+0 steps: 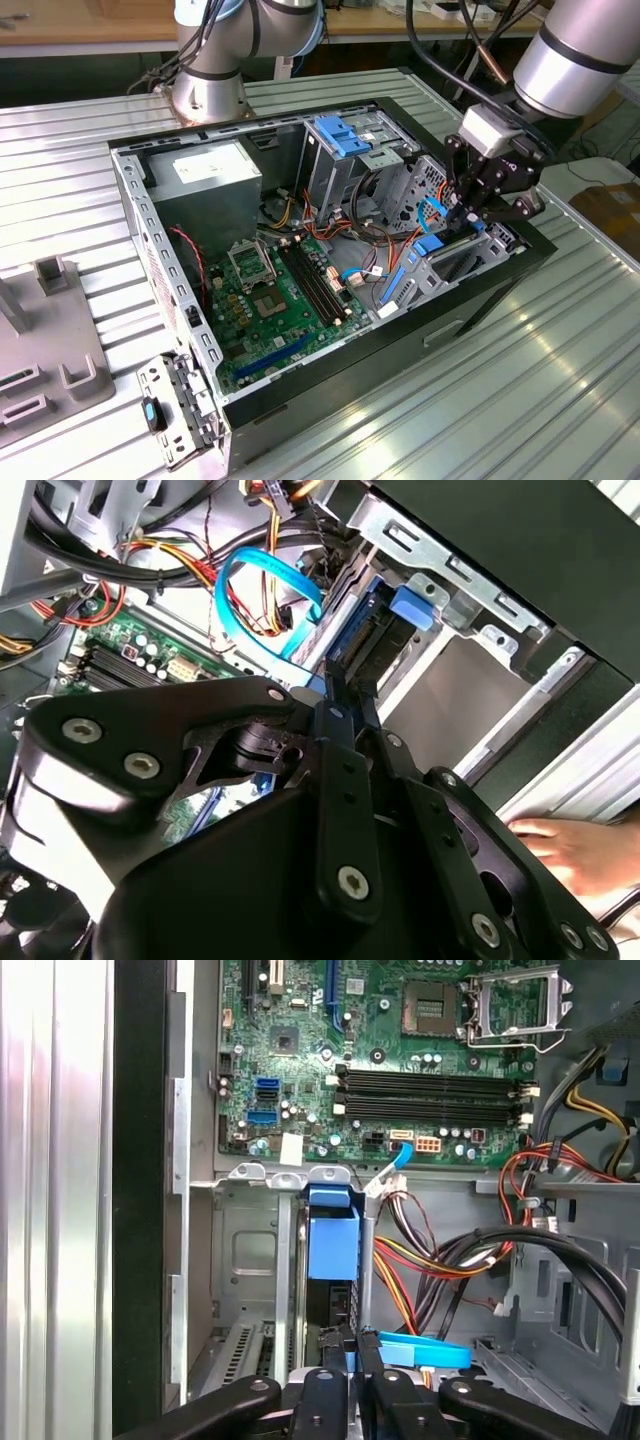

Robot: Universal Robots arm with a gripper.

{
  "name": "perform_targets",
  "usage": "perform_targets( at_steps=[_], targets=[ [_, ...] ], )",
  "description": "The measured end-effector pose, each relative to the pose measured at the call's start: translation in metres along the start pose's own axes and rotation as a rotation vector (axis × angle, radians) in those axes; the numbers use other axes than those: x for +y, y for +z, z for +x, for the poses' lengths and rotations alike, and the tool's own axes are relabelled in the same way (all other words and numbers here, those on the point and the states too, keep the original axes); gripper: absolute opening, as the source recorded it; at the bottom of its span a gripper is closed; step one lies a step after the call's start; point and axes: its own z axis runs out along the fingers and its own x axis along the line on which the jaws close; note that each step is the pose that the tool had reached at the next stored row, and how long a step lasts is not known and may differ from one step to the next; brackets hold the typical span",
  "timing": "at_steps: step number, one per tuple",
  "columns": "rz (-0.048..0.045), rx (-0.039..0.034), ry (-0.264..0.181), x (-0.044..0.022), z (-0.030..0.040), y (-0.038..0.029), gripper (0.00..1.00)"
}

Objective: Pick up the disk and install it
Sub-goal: 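Insert the first disk wire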

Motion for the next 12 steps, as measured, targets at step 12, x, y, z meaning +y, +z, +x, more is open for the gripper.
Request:
perform_targets(
  at_steps=[12],
  targets=[
    [0.0067, 0.0002, -0.002, 0.003, 0.0004, 0.0031, 0.16]
  ],
)
